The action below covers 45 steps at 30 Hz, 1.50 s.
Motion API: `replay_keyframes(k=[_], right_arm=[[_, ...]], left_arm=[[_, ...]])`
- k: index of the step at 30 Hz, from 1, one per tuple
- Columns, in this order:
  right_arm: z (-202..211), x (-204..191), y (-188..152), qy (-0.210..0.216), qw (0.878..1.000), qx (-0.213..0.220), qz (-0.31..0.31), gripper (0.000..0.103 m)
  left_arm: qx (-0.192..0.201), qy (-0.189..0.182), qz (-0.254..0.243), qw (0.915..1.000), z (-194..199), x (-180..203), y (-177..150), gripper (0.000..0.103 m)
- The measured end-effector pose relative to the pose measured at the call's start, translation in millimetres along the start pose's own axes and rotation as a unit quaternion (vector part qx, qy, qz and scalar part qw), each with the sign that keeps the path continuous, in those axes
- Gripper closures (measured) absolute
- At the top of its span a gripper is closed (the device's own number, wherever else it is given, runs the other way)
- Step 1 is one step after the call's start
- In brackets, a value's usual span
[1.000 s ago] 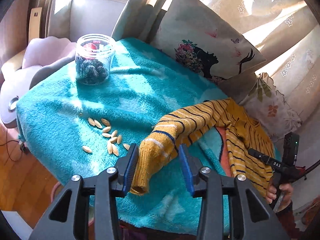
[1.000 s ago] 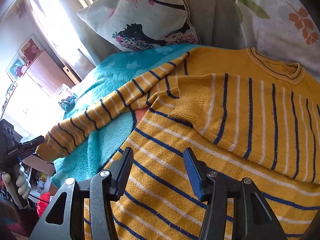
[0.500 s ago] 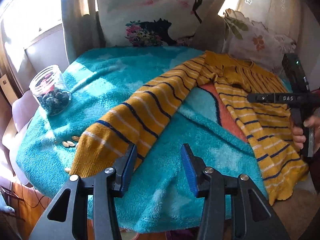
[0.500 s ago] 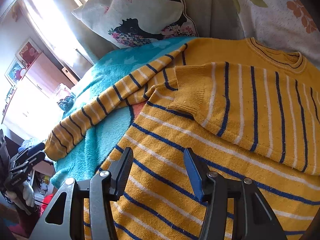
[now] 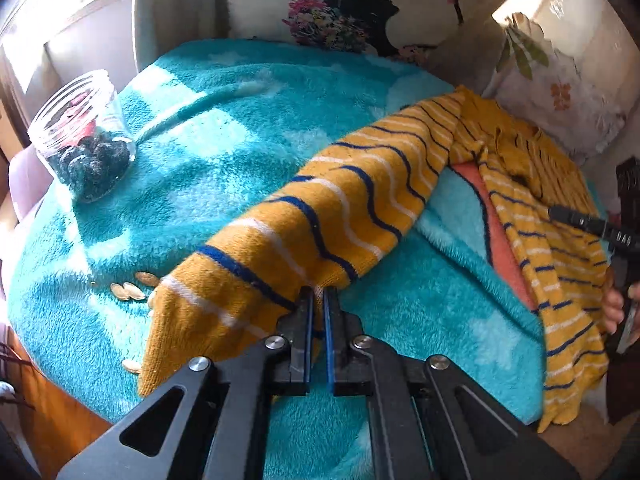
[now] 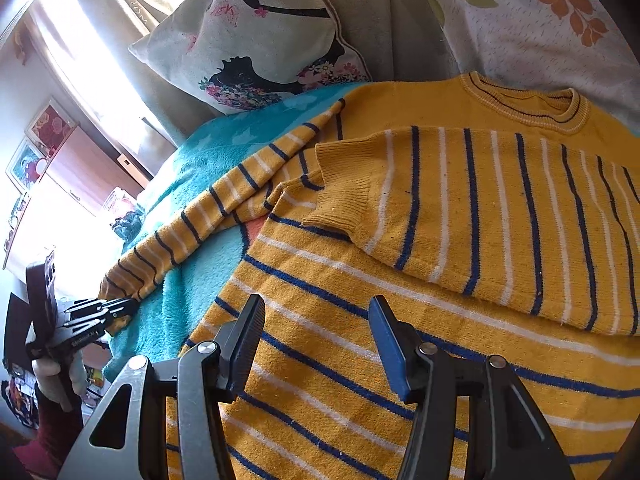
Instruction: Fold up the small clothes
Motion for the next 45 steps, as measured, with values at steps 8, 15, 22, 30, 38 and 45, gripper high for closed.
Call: replay_keyframes(k=[8, 15, 22, 30, 38, 45], right_arm=[[8, 14, 14, -0.006, 1.000, 0.016, -0.016, 0.044], [2, -29, 57, 0.113, 0.992, 0.041, -0.029, 0.043], [-30, -72, 70, 0.187, 0.981, 0.019, -0.055, 0.034], [-51, -68, 84, 0.249, 0.958, 0.013, -0.139, 0.040], [-3, -32, 113, 0.180, 0.979, 0.056, -0.072, 0.097], [61, 94, 132, -0.010, 0.991, 0.107, -0.084, 0.089]], left_arm=[[0.080, -0.187, 0.060, 0.9772, 106, 45, 44, 0.098], [0.094, -0.228, 0.028, 0.9688, 134, 96, 56, 0.098], [0.081, -0.254, 0.005, 0.9639, 136, 129, 47, 0.098], [0.079, -0.268, -0.020, 0.9600, 146, 164, 41, 0.098], [0.034, -0.319, -0.085, 0.9433, 131, 262, 32, 0.098], [-0.036, -0.336, -0.190, 0.9218, 77, 386, 1, 0.081]])
Point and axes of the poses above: each gripper's, at about its wrist camera, not at the fingertips, and z roughly against the way its jaws point, x to its right, y to its top, the point moved 10 cm from there along -z, roughly the way its jaws point, and after that the axes turned 6 degrees about z, right-handed, at the moved point
